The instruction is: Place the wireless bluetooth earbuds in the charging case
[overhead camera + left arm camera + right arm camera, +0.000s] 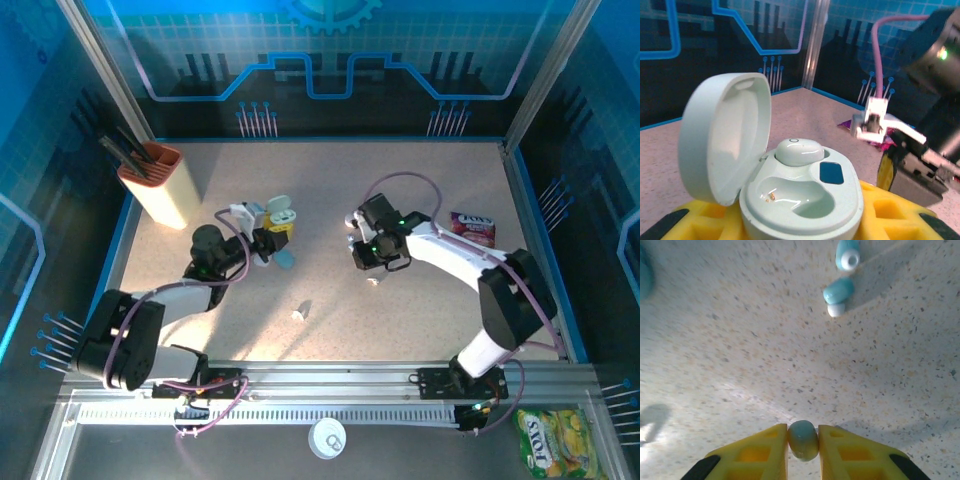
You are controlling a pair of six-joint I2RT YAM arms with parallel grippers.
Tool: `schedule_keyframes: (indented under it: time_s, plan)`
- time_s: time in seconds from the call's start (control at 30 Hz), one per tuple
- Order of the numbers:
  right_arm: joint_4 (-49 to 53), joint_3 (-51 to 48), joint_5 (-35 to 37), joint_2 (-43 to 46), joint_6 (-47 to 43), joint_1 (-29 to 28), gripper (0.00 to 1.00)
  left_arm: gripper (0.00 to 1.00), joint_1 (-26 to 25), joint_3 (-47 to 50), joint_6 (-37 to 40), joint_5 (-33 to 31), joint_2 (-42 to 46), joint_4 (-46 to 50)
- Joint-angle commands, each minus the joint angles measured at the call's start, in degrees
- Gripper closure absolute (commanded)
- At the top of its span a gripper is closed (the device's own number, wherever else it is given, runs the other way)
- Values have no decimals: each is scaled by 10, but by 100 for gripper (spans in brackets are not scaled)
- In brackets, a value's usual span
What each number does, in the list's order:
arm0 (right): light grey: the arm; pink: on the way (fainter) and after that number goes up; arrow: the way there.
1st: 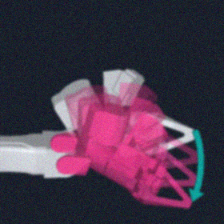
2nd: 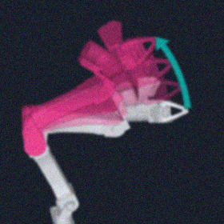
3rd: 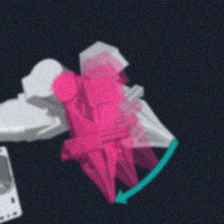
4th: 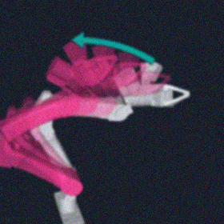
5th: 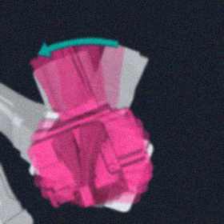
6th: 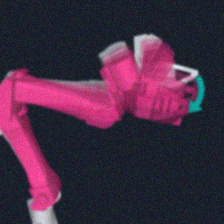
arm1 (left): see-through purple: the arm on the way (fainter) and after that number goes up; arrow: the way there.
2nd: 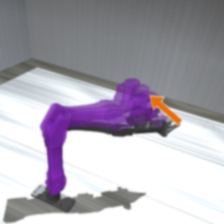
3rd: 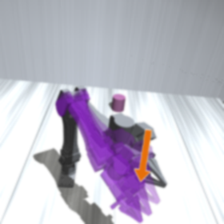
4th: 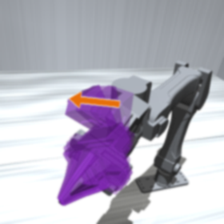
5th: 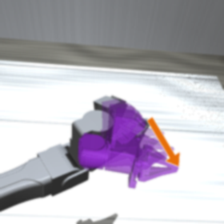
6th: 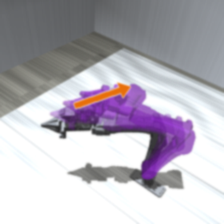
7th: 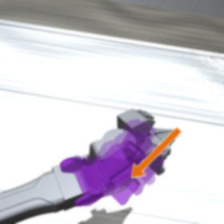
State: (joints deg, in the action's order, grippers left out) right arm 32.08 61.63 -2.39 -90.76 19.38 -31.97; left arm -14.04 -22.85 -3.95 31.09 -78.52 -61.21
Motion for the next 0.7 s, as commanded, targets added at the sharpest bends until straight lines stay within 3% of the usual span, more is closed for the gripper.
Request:
schedule_keyframes:
  time_s: [0.0, 0.33, 0.67]
  plan:
    - [-50, -19, -79, 48, 35, 16, 79, 65, -21, -24, 16, 9, -29, -80]
    - [-91, -2, -172, 139, 74, 38, 79, 66, -75, -73, 48, 1, -98, -98]
    - [-111, 41, -216, 167, 104, 29, 79, 66, -117, -103, 77, -5, -136, -83]
